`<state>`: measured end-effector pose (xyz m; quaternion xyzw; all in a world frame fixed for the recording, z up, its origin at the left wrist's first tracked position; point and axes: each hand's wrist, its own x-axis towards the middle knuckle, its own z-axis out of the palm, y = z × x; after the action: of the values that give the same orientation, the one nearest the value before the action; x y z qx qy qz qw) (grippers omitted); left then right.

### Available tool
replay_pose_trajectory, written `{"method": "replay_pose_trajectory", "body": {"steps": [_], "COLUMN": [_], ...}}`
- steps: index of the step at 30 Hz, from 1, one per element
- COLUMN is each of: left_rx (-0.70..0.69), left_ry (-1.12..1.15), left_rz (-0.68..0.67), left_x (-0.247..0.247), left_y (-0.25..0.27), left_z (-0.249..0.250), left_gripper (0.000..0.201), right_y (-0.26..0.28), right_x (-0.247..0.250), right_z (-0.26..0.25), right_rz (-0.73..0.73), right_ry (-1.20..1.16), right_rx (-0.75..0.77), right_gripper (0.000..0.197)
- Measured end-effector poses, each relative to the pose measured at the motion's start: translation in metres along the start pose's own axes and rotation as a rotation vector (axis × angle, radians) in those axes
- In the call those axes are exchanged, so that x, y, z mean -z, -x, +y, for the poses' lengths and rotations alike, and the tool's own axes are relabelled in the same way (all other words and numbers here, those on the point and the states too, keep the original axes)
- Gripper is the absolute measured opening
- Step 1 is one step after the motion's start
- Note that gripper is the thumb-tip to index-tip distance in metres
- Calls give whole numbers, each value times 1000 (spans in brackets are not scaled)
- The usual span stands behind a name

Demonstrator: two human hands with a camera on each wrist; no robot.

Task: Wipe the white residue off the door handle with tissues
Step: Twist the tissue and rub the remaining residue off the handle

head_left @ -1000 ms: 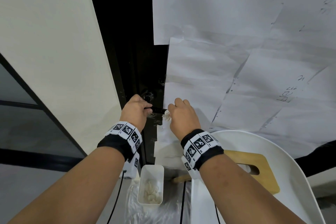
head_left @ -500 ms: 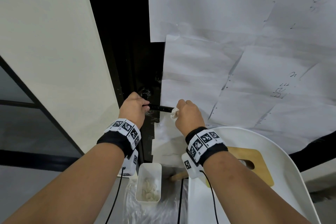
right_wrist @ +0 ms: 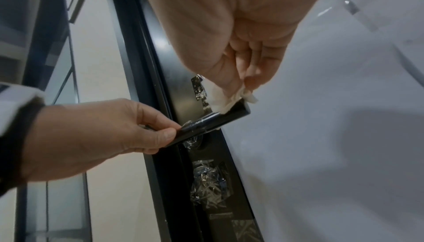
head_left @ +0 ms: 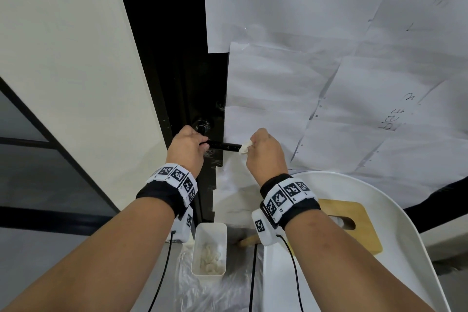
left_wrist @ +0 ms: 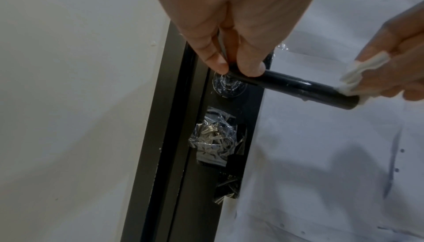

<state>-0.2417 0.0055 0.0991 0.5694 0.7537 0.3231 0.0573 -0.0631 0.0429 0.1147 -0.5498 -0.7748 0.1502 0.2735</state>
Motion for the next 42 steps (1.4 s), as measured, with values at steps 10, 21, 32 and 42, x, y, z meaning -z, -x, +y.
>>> {"method": "replay_pose_trajectory", "body": {"steps": [10, 21, 32, 42], "left_rx": [-39, -126, -93, -74], "left_ry": [-1, -11, 1, 200], "left_rz": [-2, -68, -28, -73], "left_x": [1, 4, 1, 8], "left_y": [0, 7, 8, 19], "left_z": [-3, 2, 6, 3], "left_gripper": [25, 30, 13, 7], "right_y": [8, 3, 6, 13], "right_x": [-5, -8, -12, -23], "right_z": [-10, -29, -35, -39], "right_rz": [-115, -41, -71, -30], "right_ry": [226, -16, -106, -83], "right_rx": [138, 154, 138, 104], "right_gripper": [17, 22, 24, 11]}}
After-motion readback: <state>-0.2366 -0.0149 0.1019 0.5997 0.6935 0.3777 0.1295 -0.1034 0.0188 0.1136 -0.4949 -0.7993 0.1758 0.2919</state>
